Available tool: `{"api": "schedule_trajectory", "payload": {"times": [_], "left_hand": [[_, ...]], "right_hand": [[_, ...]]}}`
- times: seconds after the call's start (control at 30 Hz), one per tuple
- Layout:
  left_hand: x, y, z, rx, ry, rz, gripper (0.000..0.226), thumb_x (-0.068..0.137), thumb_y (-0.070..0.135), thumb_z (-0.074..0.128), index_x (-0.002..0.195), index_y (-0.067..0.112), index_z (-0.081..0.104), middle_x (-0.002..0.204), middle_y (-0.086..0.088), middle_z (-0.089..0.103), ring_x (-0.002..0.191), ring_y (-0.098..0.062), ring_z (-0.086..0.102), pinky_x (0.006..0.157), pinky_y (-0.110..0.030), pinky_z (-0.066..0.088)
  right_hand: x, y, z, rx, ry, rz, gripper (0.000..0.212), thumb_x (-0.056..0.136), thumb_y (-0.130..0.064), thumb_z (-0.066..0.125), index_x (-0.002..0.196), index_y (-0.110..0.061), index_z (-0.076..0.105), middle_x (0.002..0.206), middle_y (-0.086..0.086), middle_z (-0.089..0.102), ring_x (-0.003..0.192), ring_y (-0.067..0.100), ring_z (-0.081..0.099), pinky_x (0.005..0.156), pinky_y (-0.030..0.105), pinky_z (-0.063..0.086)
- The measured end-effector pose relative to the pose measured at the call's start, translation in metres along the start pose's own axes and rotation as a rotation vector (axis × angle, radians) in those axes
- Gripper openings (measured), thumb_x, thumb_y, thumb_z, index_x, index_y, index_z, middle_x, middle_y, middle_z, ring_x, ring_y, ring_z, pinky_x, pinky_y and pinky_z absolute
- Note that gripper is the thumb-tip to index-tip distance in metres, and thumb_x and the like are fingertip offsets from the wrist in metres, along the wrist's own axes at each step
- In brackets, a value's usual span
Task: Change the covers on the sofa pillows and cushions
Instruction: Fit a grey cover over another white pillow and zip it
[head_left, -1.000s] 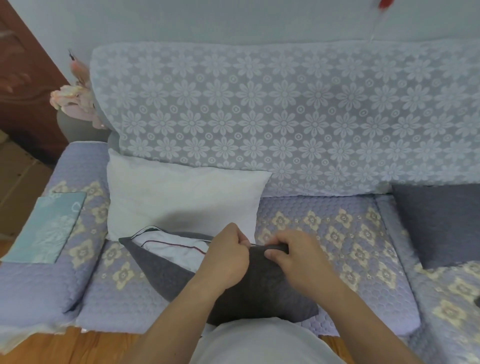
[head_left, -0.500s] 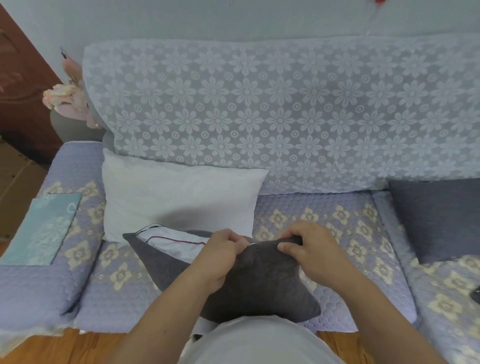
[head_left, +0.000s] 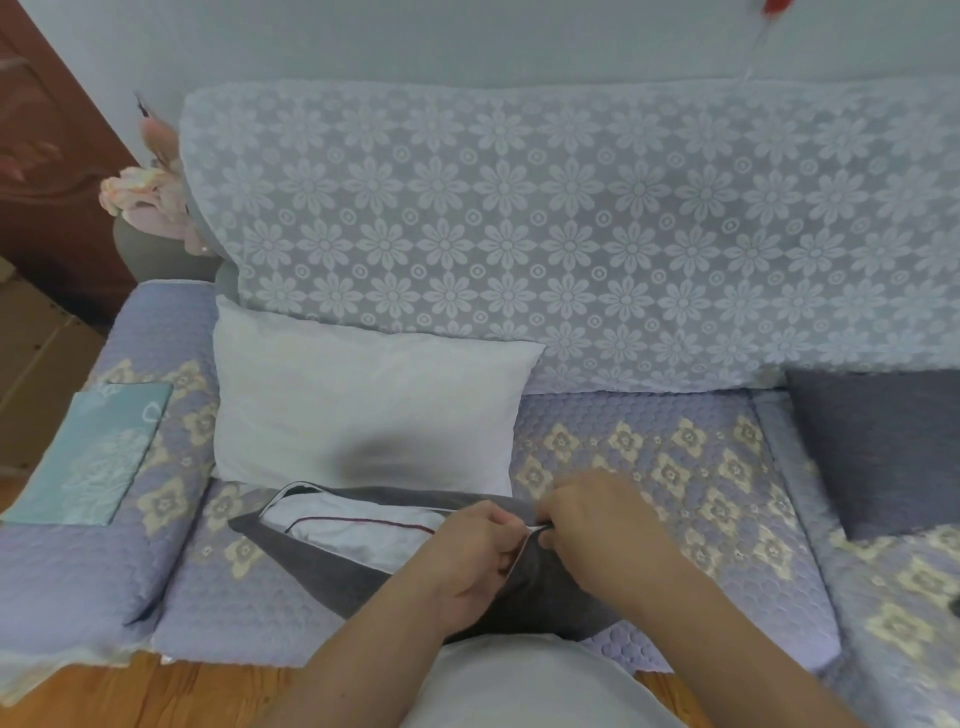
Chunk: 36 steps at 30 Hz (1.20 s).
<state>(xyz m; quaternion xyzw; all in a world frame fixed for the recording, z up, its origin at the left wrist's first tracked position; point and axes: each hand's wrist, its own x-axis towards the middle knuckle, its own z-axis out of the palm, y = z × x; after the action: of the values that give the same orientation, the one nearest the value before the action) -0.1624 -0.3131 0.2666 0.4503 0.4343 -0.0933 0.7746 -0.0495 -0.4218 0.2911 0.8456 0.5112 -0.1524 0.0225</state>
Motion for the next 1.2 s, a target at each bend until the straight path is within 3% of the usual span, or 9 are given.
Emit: {"api": "schedule_trajectory", "payload": {"times": [0.07, 0.23, 0.37, 0.6, 0.77, 0.9, 0.97, 1.1, 1.2], "left_hand": [[0.003, -0.005, 0.001, 0.042, 0.019, 0.004, 0.013, 0.096, 0.002, 0.054, 0.088, 0.012, 0.059, 0.073, -0.002, 0.06, 0.067, -0.015, 0.051, 0.064, -0.028, 0.04], [0.006, -0.005, 0.008, 0.609, 0.312, 0.218, 0.01, 0.099, 0.017, 0.048, 0.092, 0.017, 0.056, 0.093, 0.0, 0.063, 0.082, -0.012, 0.055, 0.064, -0.025, 0.037], [0.01, -0.008, 0.008, 0.64, 0.401, 0.234, 0.011, 0.101, 0.018, 0.046, 0.094, 0.016, 0.054, 0.095, 0.001, 0.06, 0.083, -0.01, 0.052, 0.065, -0.026, 0.037], [0.031, -0.017, -0.008, 0.7, 0.482, 0.154, 0.015, 0.102, 0.016, 0.045, 0.101, 0.009, 0.058, 0.099, -0.002, 0.06, 0.084, -0.011, 0.053, 0.069, -0.029, 0.04], [0.047, -0.026, -0.024, 0.723, 0.506, 0.115, 0.022, 0.098, 0.012, 0.047, 0.077, 0.01, 0.052, 0.083, -0.004, 0.06, 0.076, -0.016, 0.058, 0.062, -0.031, 0.045], [0.051, -0.023, -0.03, 0.781, 0.559, 0.092, 0.025, 0.096, 0.012, 0.047, 0.102, -0.01, 0.059, 0.1, -0.025, 0.064, 0.095, -0.033, 0.065, 0.061, -0.04, 0.046], [0.052, -0.023, -0.04, 0.803, 0.577, 0.078, 0.026, 0.096, 0.012, 0.047, 0.108, -0.006, 0.06, 0.105, -0.023, 0.066, 0.098, -0.036, 0.065, 0.07, -0.047, 0.051], [0.053, -0.023, -0.053, 0.849, 0.604, 0.025, 0.016, 0.098, 0.016, 0.047, 0.105, 0.008, 0.059, 0.106, -0.01, 0.065, 0.098, -0.03, 0.062, 0.083, -0.043, 0.051], [0.051, -0.023, -0.052, 0.976, 0.643, 0.152, 0.013, 0.102, 0.019, 0.049, 0.095, 0.013, 0.059, 0.099, -0.005, 0.062, 0.095, -0.023, 0.059, 0.077, -0.035, 0.047]], "right_hand": [[0.001, 0.001, 0.009, 0.013, -0.068, 0.033, 0.019, 0.098, -0.031, 0.056, 0.102, -0.019, 0.07, 0.101, 0.003, 0.065, 0.092, 0.022, 0.06, 0.076, 0.033, 0.049], [-0.001, 0.001, 0.026, 0.116, -0.02, 0.066, 0.016, 0.099, -0.026, 0.052, 0.096, -0.018, 0.066, 0.091, -0.004, 0.054, 0.081, 0.018, 0.052, 0.07, 0.032, 0.045], [-0.005, -0.002, 0.031, 0.226, 0.115, 0.129, 0.013, 0.093, -0.019, 0.06, 0.081, -0.017, 0.065, 0.083, -0.005, 0.053, 0.074, 0.015, 0.05, 0.064, 0.031, 0.043], [-0.014, 0.012, 0.031, 0.309, 0.114, 0.225, 0.014, 0.093, -0.014, 0.06, 0.08, -0.019, 0.062, 0.085, -0.009, 0.049, 0.073, 0.007, 0.042, 0.056, 0.015, 0.031], [-0.017, 0.026, 0.034, 0.351, 0.09, 0.285, 0.013, 0.093, -0.017, 0.063, 0.081, -0.021, 0.065, 0.088, -0.009, 0.056, 0.079, 0.008, 0.047, 0.064, 0.016, 0.035], [-0.015, 0.033, 0.031, 0.345, 0.066, 0.321, 0.011, 0.094, -0.021, 0.065, 0.083, -0.023, 0.065, 0.093, -0.004, 0.061, 0.083, 0.011, 0.051, 0.071, 0.023, 0.036], [-0.016, 0.039, 0.031, 0.343, 0.058, 0.346, 0.017, 0.093, -0.02, 0.066, 0.078, -0.026, 0.06, 0.092, -0.003, 0.062, 0.081, 0.011, 0.05, 0.07, 0.024, 0.034], [-0.017, 0.05, 0.033, 0.343, 0.067, 0.372, 0.013, 0.092, -0.021, 0.068, 0.08, -0.025, 0.065, 0.092, -0.003, 0.063, 0.08, 0.012, 0.053, 0.07, 0.024, 0.036], [-0.014, 0.055, 0.036, 0.308, 0.058, 0.39, 0.009, 0.092, -0.018, 0.067, 0.083, -0.02, 0.069, 0.09, -0.001, 0.065, 0.079, 0.013, 0.055, 0.068, 0.024, 0.038]]}}
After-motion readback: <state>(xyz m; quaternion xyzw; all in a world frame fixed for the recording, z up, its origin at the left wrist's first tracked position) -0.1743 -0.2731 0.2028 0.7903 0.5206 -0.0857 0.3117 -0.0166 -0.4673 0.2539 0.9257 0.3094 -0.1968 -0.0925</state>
